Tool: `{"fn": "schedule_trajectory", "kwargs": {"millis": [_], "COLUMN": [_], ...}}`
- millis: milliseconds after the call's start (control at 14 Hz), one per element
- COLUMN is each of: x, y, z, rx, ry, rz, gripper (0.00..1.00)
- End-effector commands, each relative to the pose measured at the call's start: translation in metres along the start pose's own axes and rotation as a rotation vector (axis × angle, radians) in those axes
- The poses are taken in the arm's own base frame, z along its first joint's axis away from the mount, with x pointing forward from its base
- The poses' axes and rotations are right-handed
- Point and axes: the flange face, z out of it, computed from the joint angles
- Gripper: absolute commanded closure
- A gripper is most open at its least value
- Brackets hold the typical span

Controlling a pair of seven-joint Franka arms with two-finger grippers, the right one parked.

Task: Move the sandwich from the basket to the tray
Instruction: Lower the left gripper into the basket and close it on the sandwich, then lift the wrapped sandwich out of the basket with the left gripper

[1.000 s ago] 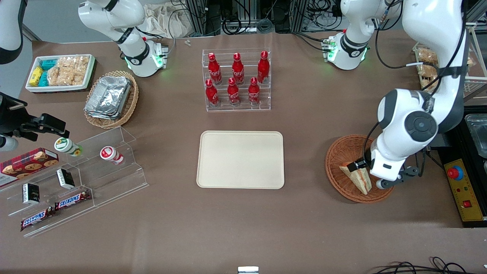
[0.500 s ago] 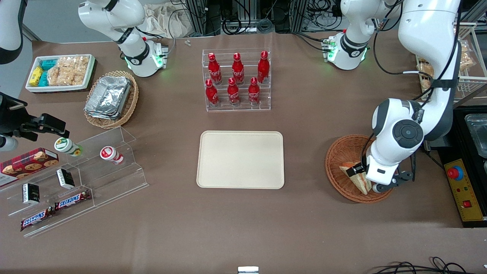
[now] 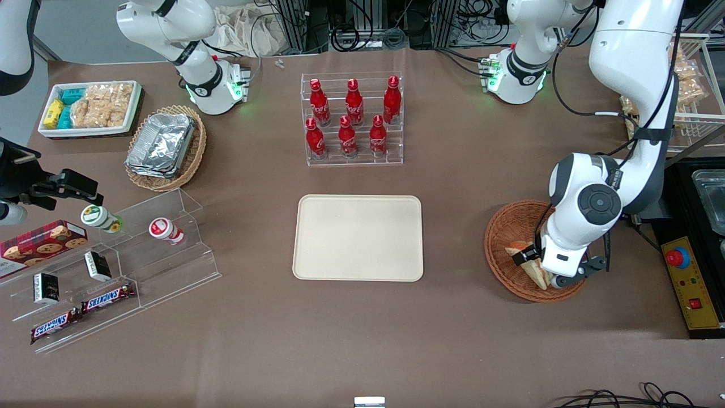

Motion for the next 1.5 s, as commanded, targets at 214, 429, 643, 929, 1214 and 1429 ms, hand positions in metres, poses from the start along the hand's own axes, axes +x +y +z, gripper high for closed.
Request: {"fn": "schedule_trajectory", "kwargs": {"millis": [214, 429, 643, 929, 1214, 1429], "x": [-0.002, -0.002, -0.004, -0.003, -0.001, 0.006], "y": [-0.008, -0.008, -0.007, -0.007, -0.006, -0.005], "z": [0.019, 0.028, 0.036, 0.039, 0.036, 0.025], "rx": [0.004, 0.000, -0.001, -0.004, -0.004, 0.006], "ry": [0.012, 0.007, -0.005, -0.006, -0.006, -0.012], "rz": [-0.019, -0.055, -0.083, -0.092, -0.095, -0.082], "gripper": [0.01, 0.01, 0.06, 0.36, 0.77, 1.00]}}
